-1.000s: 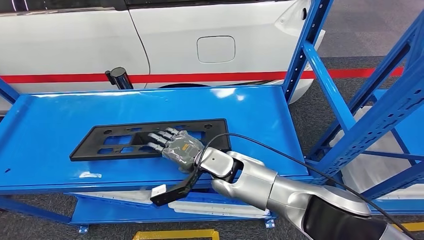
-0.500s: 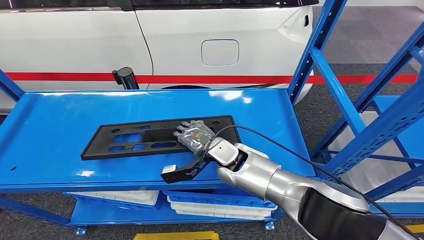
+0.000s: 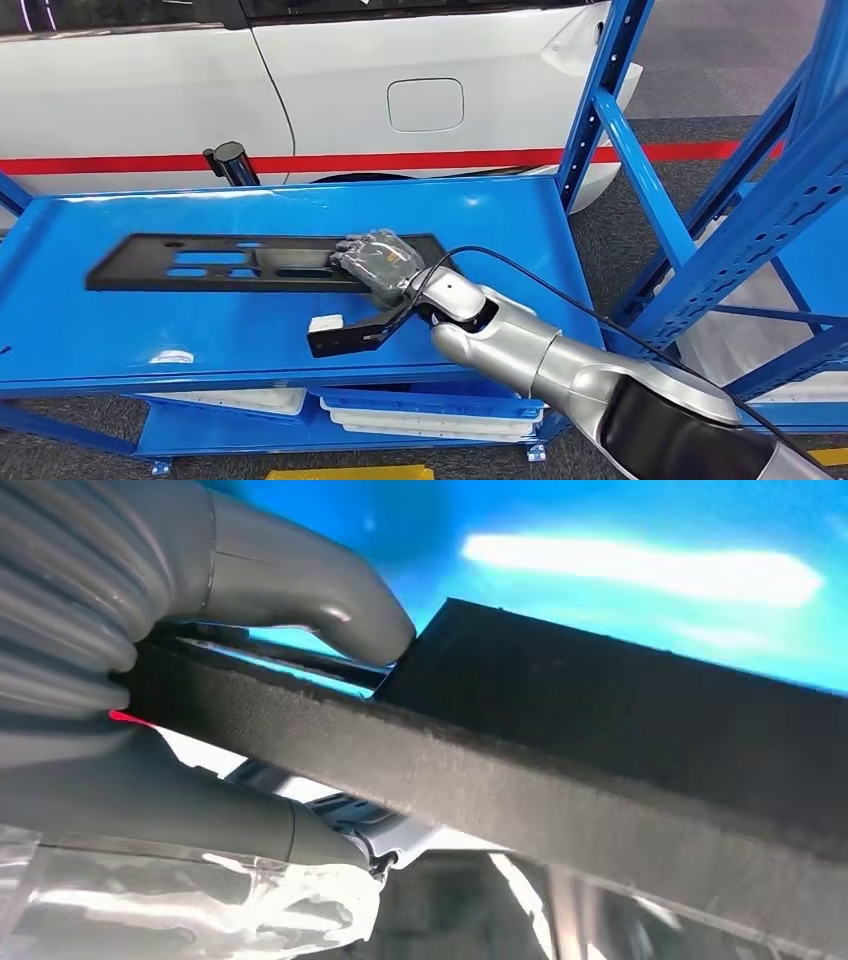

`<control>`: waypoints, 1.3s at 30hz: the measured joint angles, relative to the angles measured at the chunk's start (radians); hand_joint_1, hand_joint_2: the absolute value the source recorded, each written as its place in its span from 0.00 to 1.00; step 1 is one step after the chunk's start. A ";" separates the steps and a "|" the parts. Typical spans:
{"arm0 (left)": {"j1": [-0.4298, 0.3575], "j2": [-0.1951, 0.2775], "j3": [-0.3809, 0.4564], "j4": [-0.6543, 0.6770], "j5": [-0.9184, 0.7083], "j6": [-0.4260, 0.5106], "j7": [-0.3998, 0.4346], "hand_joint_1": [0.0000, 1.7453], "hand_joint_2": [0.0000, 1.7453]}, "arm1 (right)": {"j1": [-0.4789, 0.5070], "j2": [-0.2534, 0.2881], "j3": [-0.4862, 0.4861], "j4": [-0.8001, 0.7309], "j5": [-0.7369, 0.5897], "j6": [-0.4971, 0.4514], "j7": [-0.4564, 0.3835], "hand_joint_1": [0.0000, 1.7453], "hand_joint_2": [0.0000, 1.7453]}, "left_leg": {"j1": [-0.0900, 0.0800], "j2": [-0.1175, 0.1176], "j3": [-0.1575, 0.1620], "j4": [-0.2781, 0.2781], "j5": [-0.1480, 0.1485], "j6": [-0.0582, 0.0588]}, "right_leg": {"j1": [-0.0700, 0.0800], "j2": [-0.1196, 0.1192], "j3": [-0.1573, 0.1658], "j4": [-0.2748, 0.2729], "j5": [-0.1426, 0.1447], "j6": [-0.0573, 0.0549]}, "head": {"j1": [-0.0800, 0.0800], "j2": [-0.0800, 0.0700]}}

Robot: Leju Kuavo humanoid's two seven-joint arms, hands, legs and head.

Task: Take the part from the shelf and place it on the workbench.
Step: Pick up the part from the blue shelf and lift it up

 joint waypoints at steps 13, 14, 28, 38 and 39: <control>0.028 0.011 0.005 0.000 0.007 0.015 -0.066 0.00 1.00 | 0.036 -0.100 -0.144 -0.610 -0.424 -0.055 -0.148 1.00 1.00 | -0.005 0.000 0.140 -0.316 0.145 0.052 | 0.004 0.002 -0.076 0.176 -0.116 0.042 | 0.002 0.000; 0.029 0.011 0.006 0.000 0.010 0.016 -0.072 0.00 1.00 | 0.048 -0.110 -0.153 -0.646 -0.468 -0.051 -0.170 1.00 1.00 | -0.005 0.001 0.141 -0.316 0.144 0.054 | 0.004 0.002 -0.109 0.246 -0.142 0.044 | 0.002 0.000; 0.039 0.014 0.037 0.000 0.037 0.033 -0.130 0.00 1.00 | 0.285 -0.172 -0.175 -0.885 -0.748 0.034 -0.338 1.00 1.00 | -0.004 0.001 0.087 -0.160 0.039 0.010 | 0.000 -0.004 -0.007 0.006 -0.004 0.005 | 0.000 0.000; 0.042 0.020 0.069 0.000 0.074 0.019 -0.142 0.00 1.00 | 0.431 -0.184 -0.175 -0.902 -0.779 0.052 -0.370 1.00 1.00 | -0.017 0.000 0.169 -0.314 0.110 0.035 | 0.009 0.000 -0.003 0.007 -0.010 0.015 | 0.001 0.000; 0.042 0.019 0.072 0.000 0.076 0.023 -0.136 0.00 1.00 | 0.439 -0.185 -0.176 -0.903 -0.781 0.047 -0.367 1.00 1.00 | -0.016 -0.002 0.170 -0.317 0.112 0.039 | 0.009 -0.001 -0.003 0.006 -0.009 0.020 | 0.001 0.000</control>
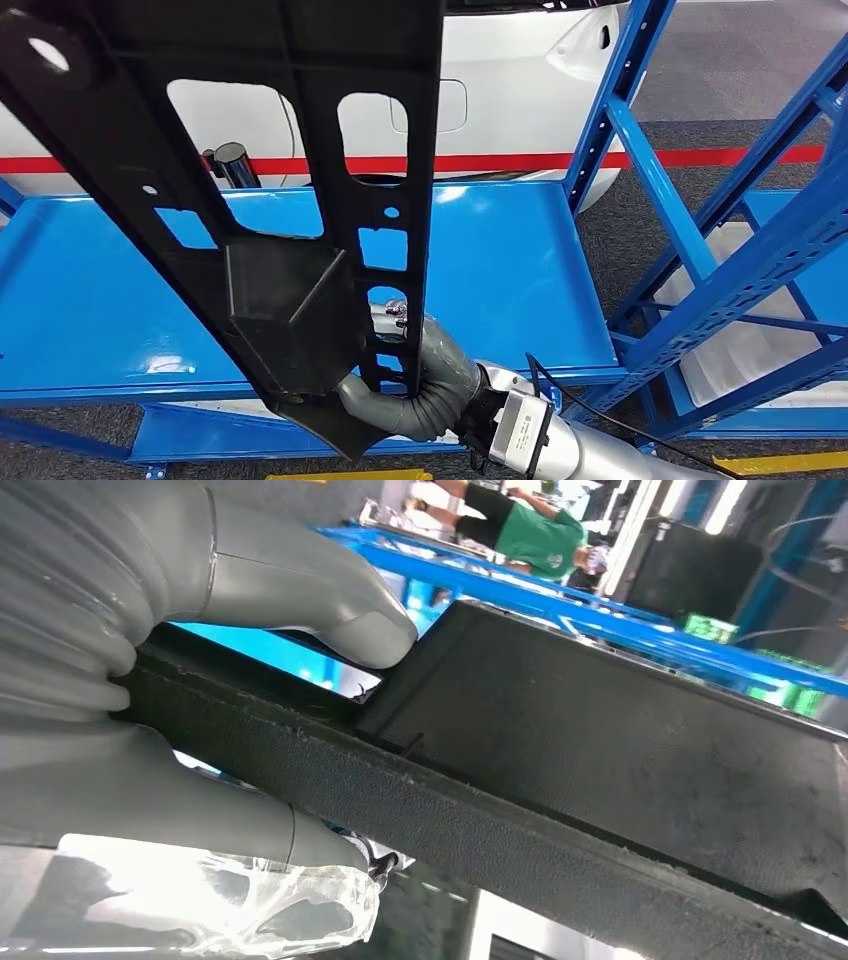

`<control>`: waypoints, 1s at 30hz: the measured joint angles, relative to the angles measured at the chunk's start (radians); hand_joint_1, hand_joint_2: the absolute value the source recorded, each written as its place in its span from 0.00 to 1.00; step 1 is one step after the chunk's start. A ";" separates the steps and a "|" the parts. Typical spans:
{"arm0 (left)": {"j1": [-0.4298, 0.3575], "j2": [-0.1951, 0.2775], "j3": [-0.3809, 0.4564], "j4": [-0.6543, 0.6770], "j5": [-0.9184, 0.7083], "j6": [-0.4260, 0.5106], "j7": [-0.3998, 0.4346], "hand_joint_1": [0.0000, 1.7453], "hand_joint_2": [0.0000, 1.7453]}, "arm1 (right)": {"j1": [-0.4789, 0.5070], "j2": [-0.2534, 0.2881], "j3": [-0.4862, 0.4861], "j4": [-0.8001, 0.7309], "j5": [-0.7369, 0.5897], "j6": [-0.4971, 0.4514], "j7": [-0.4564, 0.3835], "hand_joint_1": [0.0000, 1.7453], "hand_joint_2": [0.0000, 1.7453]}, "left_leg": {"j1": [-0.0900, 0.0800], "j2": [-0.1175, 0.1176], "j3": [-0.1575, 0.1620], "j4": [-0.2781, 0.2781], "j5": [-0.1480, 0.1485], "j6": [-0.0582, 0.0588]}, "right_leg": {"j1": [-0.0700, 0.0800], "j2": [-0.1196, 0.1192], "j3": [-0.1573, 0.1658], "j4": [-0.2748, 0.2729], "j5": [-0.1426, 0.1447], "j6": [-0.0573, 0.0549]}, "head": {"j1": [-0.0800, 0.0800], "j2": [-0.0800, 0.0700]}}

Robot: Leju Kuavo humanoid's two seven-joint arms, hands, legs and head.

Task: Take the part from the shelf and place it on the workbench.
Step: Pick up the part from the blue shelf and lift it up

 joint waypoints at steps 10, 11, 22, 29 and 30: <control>0.008 0.001 0.025 0.000 0.011 0.014 0.032 0.00 1.00 | 0.043 -0.004 -0.025 -0.006 -0.041 -0.040 0.004 1.00 1.00 | 0.011 0.003 0.007 -0.005 0.016 0.020 | -0.015 -0.004 -0.057 0.169 -0.070 0.028 | 0.004 0.000; 0.007 0.001 0.027 0.000 0.011 0.014 0.033 0.00 1.00 | 0.043 -0.004 -0.027 -0.006 -0.041 -0.042 0.004 1.00 1.00 | 0.010 0.002 0.005 -0.001 0.015 0.015 | -0.015 -0.004 -0.020 0.096 -0.041 0.028 | 0.004 0.000; -0.003 0.003 0.034 0.000 0.007 0.013 0.043 0.00 1.00 | 0.053 -0.004 -0.038 -0.008 -0.045 -0.051 -0.011 1.00 1.00 | 0.012 0.003 -0.103 0.293 -0.171 -0.034 | -0.008 -0.013 -0.045 0.006 0.040 -0.025 | 0.002 0.000; 0.004 0.005 0.034 0.000 -0.002 0.010 0.048 0.00 1.00 | 0.055 -0.004 -0.041 -0.014 -0.049 -0.054 -0.019 1.00 1.00 | -0.006 0.001 0.110 -0.029 -0.079 0.000 | -0.001 -0.012 -0.086 0.002 0.096 -0.004 | 0.003 0.000; 0.006 0.005 0.034 0.000 -0.002 0.010 0.048 0.00 1.00 | 0.055 -0.004 -0.041 -0.014 -0.050 -0.054 -0.019 1.00 1.00 | -0.010 0.001 0.104 -0.026 -0.068 0.003 | -0.003 -0.013 -0.088 -0.002 0.105 0.002 | 0.003 0.000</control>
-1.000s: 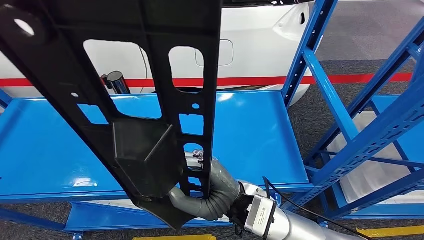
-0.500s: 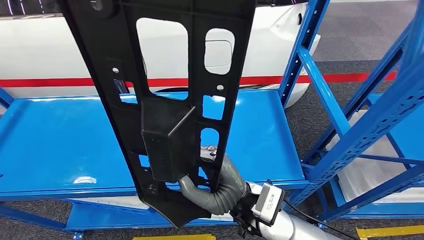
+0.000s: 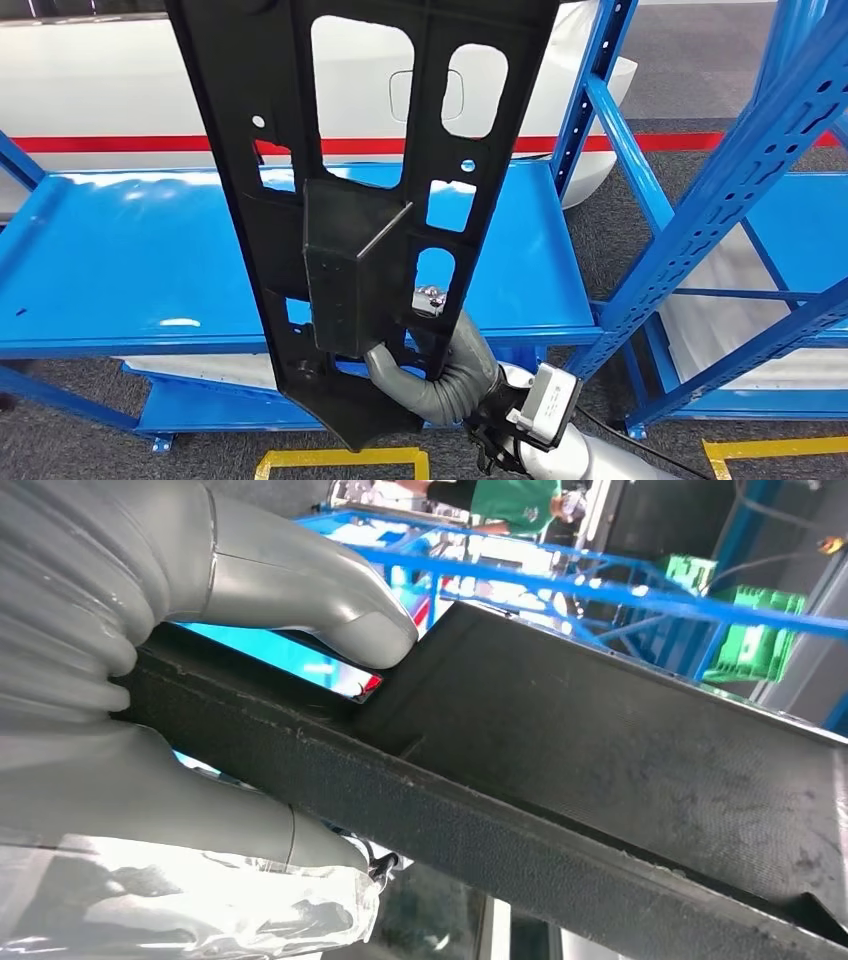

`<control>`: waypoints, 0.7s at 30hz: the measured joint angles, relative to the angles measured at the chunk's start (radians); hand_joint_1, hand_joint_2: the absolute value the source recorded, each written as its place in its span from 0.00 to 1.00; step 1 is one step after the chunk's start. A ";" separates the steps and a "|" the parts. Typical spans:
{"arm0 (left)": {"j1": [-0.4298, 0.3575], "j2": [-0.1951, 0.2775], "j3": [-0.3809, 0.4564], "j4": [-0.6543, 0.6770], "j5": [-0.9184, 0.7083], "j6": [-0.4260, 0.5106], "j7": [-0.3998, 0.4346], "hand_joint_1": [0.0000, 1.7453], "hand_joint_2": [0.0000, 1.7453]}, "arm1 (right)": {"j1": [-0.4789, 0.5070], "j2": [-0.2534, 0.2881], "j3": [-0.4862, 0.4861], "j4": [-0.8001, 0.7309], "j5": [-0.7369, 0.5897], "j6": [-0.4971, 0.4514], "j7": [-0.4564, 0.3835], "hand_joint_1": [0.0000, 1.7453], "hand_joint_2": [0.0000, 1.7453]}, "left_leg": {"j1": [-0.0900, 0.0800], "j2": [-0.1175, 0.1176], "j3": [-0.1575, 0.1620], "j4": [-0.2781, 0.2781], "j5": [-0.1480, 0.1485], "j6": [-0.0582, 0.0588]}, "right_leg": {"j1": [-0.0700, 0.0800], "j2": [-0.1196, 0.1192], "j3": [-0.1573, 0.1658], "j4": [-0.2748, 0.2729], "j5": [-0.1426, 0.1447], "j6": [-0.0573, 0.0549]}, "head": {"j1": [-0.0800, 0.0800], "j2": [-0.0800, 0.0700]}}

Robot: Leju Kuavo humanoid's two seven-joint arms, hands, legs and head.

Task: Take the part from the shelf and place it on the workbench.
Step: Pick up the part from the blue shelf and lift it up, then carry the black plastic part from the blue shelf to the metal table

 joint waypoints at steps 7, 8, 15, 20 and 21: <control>0.004 0.000 0.000 0.000 -0.004 0.000 -0.002 0.00 1.00 | 0.004 -0.004 -0.004 -0.002 -0.001 -0.003 -0.002 1.00 1.00 | 0.009 0.010 -0.084 -0.010 0.089 0.033 | -0.008 0.004 -0.080 0.276 -0.223 0.029 | 0.000 0.000; 0.003 0.000 0.000 0.000 -0.004 0.000 -0.003 0.00 1.00 | 0.005 -0.004 -0.005 -0.002 -0.002 -0.004 -0.002 1.00 1.00 | 0.009 0.011 -0.097 -0.009 0.099 0.031 | -0.009 0.004 -0.076 0.320 -0.223 0.031 | 0.000 0.000; -0.006 -0.001 0.002 0.000 -0.002 -0.001 -0.003 0.00 1.00 | 0.003 -0.005 -0.008 -0.006 -0.004 -0.006 -0.004 1.00 1.00 | 0.009 0.009 -0.159 0.017 0.151 -0.003 | -0.010 0.006 0.221 -0.028 -0.180 0.024 | 0.003 0.000; -0.009 -0.001 0.006 0.000 0.001 0.001 -0.003 0.00 1.00 | 0.005 -0.005 -0.010 -0.008 -0.011 -0.006 -0.006 1.00 1.00 | 0.016 0.008 -0.214 0.141 0.038 -0.030 | -0.013 -0.003 0.174 -0.031 -0.146 -0.017 | 0.001 0.000; -0.012 -0.001 0.008 0.000 0.001 0.001 -0.003 0.00 1.00 | 0.005 -0.005 -0.010 -0.008 -0.012 -0.006 -0.007 1.00 1.00 | 0.016 0.008 -0.231 0.215 -0.012 -0.033 | -0.011 -0.004 0.162 -0.031 -0.136 -0.021 | 0.001 0.000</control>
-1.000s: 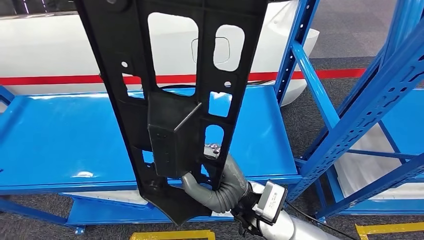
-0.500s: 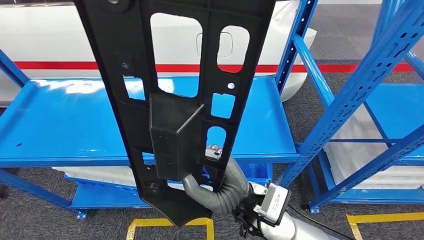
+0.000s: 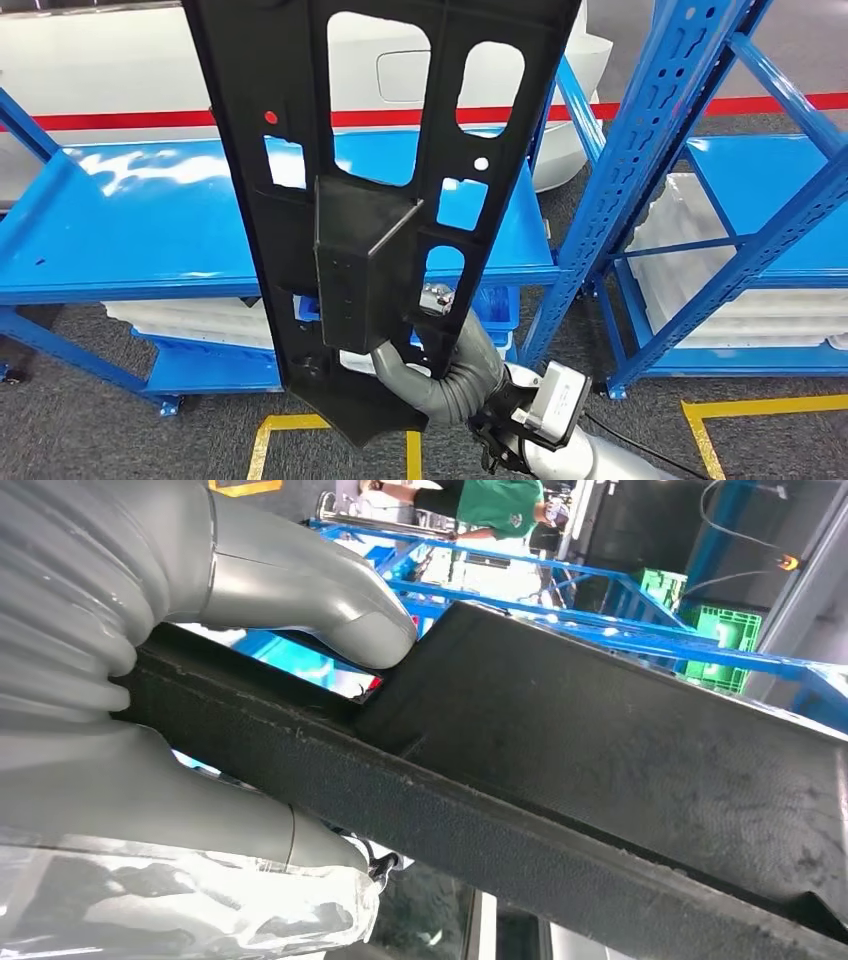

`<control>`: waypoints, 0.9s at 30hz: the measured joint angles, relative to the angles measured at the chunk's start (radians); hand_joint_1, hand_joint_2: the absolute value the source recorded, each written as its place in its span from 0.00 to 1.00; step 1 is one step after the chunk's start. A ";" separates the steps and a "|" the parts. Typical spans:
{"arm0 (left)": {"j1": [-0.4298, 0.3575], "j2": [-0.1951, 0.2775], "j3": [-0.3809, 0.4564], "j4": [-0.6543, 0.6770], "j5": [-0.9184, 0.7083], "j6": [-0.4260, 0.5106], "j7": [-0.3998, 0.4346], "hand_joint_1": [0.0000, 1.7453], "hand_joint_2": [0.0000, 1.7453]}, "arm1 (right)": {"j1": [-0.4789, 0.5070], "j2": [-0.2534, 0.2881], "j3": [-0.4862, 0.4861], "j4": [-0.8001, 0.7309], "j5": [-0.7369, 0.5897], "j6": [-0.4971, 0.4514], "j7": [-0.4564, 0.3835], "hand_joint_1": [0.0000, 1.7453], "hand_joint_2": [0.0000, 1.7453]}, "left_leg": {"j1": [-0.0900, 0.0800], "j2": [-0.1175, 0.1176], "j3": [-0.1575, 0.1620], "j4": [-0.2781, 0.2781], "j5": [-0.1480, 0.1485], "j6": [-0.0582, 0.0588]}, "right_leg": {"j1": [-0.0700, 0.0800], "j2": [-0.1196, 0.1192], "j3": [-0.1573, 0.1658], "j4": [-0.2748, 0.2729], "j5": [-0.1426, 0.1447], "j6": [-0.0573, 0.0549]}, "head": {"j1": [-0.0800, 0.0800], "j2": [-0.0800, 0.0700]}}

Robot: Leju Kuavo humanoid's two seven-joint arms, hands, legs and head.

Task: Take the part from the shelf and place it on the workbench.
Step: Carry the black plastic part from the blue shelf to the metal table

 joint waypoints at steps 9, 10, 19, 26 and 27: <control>0.009 0.000 0.004 0.000 0.000 -0.003 -0.005 0.00 1.00 | 0.000 0.000 -0.004 -0.003 -0.012 0.000 -0.003 1.00 1.00 | -0.009 -0.001 0.245 -0.226 0.026 0.027 | 0.014 0.001 -0.090 0.009 0.075 0.020 | 0.001 0.000; 0.011 0.000 0.004 0.000 0.000 -0.002 -0.005 0.00 1.00 | 0.000 0.000 -0.005 -0.004 -0.014 0.000 -0.004 1.00 1.00 | -0.010 -0.002 0.247 -0.244 0.024 0.034 | 0.014 0.000 -0.094 0.009 0.082 0.025 | 0.001 0.000; 0.025 -0.001 0.004 0.000 -0.002 -0.001 -0.006 0.00 1.00 | 0.007 -0.001 -0.013 -0.005 -0.024 0.000 -0.004 1.00 1.00 | -0.017 -0.030 0.192 -0.242 0.075 0.069 | 0.009 0.005 -0.191 0.300 -0.069 0.039 | 0.002 0.000; 0.020 -0.005 0.004 0.000 -0.002 -0.001 -0.006 0.00 1.00 | 0.007 -0.002 -0.015 -0.008 -0.025 0.005 -0.005 1.00 1.00 | -0.017 -0.085 0.159 -0.226 0.088 0.044 | 0.012 0.054 -0.036 0.005 0.031 0.006 | 0.002 0.000; 0.020 -0.005 0.005 0.000 -0.002 -0.001 -0.006 0.00 1.00 | 0.006 -0.002 -0.015 -0.009 -0.025 0.006 -0.005 1.00 1.00 | -0.018 -0.082 0.150 -0.217 0.082 0.039 | 0.009 0.042 -0.035 -0.001 0.032 0.004 | 0.001 0.000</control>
